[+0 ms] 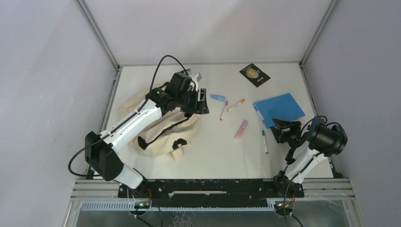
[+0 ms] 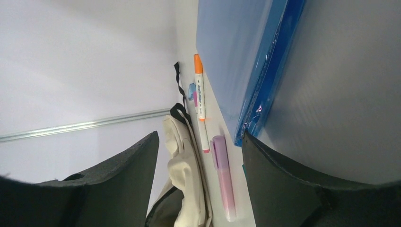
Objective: Pack the student bag
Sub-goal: Pick up the files from the center of the board.
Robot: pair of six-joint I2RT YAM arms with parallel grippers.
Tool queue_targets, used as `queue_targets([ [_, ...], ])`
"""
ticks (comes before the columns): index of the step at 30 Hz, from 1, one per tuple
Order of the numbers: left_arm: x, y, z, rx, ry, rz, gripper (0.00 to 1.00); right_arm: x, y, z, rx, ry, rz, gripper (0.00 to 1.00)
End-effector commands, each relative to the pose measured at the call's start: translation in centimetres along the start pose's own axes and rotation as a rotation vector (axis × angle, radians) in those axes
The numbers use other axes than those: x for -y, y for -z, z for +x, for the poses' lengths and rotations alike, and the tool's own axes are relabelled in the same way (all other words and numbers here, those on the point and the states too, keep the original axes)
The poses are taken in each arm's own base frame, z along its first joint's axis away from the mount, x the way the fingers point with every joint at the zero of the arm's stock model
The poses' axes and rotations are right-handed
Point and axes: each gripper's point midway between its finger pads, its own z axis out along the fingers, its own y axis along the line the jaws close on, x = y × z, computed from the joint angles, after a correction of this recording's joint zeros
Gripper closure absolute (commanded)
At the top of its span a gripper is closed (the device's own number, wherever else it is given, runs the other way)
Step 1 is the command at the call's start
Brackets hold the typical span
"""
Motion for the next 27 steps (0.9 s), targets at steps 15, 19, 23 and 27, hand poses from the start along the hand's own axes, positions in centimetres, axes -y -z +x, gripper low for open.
queue_targets([
  [15, 0.1, -0.5, 0.5, -0.01, 0.003, -0.004, 0.28, -1.8, -4.8, -0.2, 0.026, 0.008, -0.05, 0.26],
  [19, -0.2, -0.2, 0.6, -0.009, -0.004, -0.02, 0.28, -1.6, -6.0, -1.3, 0.086, -0.032, -0.036, 0.32],
  [23, -0.4, 0.1, 0.7, -0.007, -0.007, -0.026, 0.28, -0.9, -6.4, -2.5, 0.142, -0.083, -0.017, 0.58],
  [27, -0.5, 0.1, 0.8, -0.008, -0.008, -0.029, 0.28, -0.5, -6.9, -3.1, 0.168, -0.116, -0.003, 0.86],
])
